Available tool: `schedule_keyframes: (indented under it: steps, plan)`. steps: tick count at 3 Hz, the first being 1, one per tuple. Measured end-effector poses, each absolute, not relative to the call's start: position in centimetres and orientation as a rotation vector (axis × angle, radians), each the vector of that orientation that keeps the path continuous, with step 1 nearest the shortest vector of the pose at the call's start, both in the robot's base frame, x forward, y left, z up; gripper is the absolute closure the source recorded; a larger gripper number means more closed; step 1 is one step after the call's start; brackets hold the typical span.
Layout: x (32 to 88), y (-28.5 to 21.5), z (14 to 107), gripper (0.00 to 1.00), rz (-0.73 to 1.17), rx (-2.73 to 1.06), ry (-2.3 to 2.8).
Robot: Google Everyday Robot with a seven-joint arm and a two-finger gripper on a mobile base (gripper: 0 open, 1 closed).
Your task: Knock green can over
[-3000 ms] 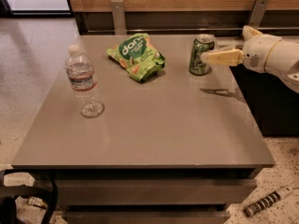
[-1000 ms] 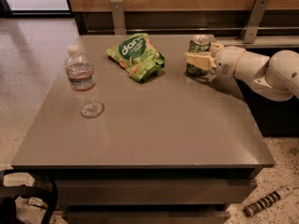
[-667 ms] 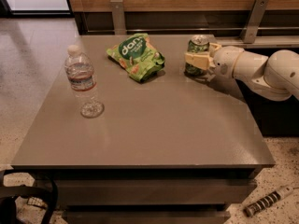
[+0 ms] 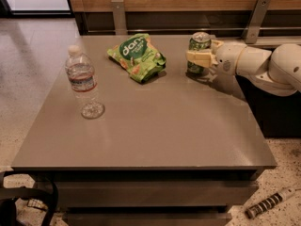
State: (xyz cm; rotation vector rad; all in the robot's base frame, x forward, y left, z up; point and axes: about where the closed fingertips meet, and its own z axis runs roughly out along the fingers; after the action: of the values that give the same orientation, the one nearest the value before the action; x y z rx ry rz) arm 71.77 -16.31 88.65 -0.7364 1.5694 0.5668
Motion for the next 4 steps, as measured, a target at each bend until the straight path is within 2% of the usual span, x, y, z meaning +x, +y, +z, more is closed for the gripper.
schedule_keyframes:
  steps: [4]
  plan:
    - [68.9, -18.6, 92.4, 1.0, 0.264, -0.961, 1.831]
